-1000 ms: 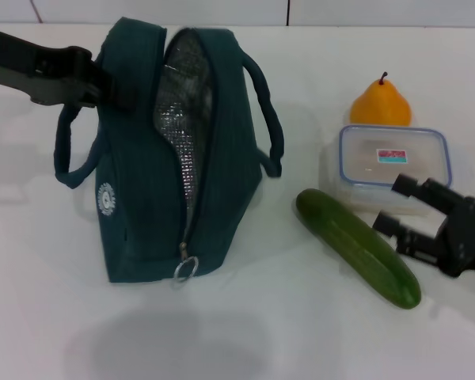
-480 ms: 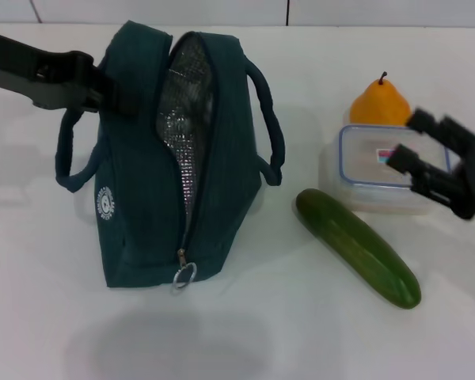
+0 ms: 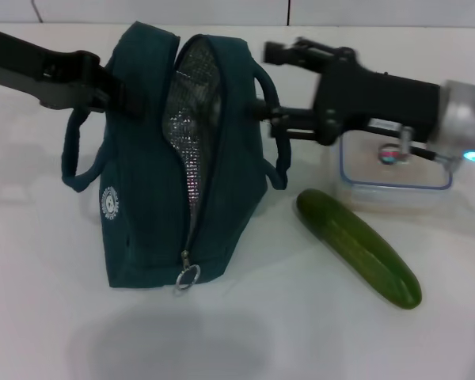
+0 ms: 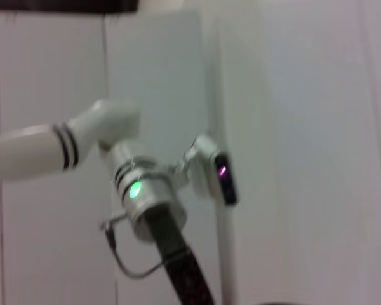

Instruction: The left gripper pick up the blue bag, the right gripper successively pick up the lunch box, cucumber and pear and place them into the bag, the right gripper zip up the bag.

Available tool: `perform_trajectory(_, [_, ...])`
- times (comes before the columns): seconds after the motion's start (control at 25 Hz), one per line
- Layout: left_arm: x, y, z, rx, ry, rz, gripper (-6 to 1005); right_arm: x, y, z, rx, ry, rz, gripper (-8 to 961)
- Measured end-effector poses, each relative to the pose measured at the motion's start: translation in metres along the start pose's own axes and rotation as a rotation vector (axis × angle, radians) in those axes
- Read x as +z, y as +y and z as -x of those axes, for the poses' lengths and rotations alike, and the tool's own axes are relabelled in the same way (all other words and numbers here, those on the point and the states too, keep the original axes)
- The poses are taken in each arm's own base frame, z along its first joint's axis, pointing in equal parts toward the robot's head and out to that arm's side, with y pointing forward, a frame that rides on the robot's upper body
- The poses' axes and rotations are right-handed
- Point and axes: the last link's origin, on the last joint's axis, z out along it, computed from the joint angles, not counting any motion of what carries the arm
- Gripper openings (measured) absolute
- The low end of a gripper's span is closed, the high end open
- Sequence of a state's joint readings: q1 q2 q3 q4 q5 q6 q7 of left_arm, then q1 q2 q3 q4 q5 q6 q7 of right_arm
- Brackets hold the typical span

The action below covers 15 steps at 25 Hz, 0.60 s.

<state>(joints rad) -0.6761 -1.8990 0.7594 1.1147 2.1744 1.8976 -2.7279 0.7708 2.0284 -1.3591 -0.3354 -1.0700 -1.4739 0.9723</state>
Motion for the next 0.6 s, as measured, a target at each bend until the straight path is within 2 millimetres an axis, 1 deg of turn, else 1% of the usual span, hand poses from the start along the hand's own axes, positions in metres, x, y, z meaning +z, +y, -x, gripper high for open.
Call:
perform_trajectory(0.16, [0.003,0.003,-0.003,0.005,-0.004,0.009,46,0.024,-0.003,0.0,-0.024,0.088,0.031,812])
perform_trajectory(0.24, [0.003,0.004,-0.003,0.003,-0.005,0.011,46,0.033,-0.002,-0.001,-0.043,0.119,0.039,812])
perform_trajectory(0.36, [0.003,0.003,-0.003,0.004,-0.006,0.011,46,0.041,0.002,-0.005,-0.063,0.154,0.043,812])
perform_trajectory(0.48, [0.003,0.004,-0.004,0.007,-0.006,0.01,46,0.04,0.005,-0.014,-0.06,0.19,0.039,812])
perform_trajectory(0.6, [0.002,0.004,-0.005,0.009,-0.004,0.009,45,0.029,0.009,-0.025,-0.033,0.208,0.015,812])
